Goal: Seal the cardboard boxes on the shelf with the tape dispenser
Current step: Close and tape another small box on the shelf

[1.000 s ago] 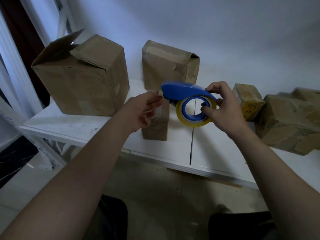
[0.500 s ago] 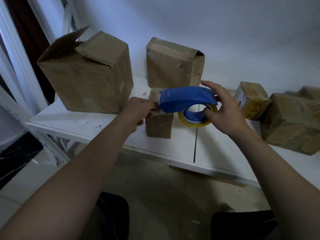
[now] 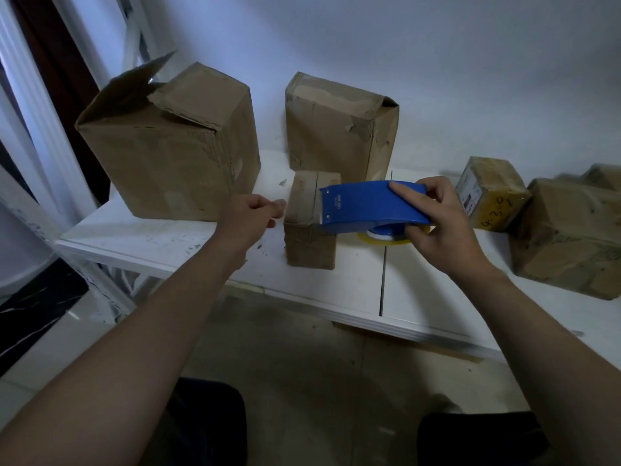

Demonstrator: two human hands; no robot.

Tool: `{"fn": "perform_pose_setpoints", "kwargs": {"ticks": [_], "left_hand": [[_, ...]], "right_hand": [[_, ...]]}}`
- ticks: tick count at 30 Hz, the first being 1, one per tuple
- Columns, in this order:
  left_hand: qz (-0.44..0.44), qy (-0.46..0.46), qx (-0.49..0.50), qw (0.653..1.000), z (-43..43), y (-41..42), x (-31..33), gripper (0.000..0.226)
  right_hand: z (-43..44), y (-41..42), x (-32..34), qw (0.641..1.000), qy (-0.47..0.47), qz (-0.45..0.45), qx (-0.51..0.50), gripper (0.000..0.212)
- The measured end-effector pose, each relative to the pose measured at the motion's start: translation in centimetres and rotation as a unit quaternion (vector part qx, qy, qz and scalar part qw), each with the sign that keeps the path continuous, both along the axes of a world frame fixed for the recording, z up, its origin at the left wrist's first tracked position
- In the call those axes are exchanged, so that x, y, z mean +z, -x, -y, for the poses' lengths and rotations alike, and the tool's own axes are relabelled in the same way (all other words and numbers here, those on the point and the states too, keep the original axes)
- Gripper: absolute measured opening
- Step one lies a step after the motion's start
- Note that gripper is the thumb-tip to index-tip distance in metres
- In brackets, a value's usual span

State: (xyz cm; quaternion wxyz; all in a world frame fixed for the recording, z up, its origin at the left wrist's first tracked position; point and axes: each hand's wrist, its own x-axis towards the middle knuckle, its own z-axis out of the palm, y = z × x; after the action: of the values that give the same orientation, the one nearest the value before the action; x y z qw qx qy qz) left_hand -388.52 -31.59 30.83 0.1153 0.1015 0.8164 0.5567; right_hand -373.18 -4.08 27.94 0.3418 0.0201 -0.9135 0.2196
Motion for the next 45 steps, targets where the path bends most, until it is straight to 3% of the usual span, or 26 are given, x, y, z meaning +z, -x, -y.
{"fn": "perform_pose_setpoints", "kwargs": {"ticks": [15,35,45], "left_hand": [[-0.060,-0.007,0.030,0.998,1.5,0.0,-3.0,0.022],[0.038,-0.038,0.026,0.998,-0.1,0.9,-6.3,0.023],[0.050,-0.004,0.009,0.999,-0.4,0.5,-6.2,0.027]], "right_hand": [[-3.2,-2.1,-1.4,1.000,-0.011,0.006,-0.024,0.079],[-2.6,-0.9,-4.1,0.997,-0.030,0.059,-0.033,0.085],[-1.8,-0.5,-4.7,0.997,-0.039,0.057,-0.031,0.082]]}}
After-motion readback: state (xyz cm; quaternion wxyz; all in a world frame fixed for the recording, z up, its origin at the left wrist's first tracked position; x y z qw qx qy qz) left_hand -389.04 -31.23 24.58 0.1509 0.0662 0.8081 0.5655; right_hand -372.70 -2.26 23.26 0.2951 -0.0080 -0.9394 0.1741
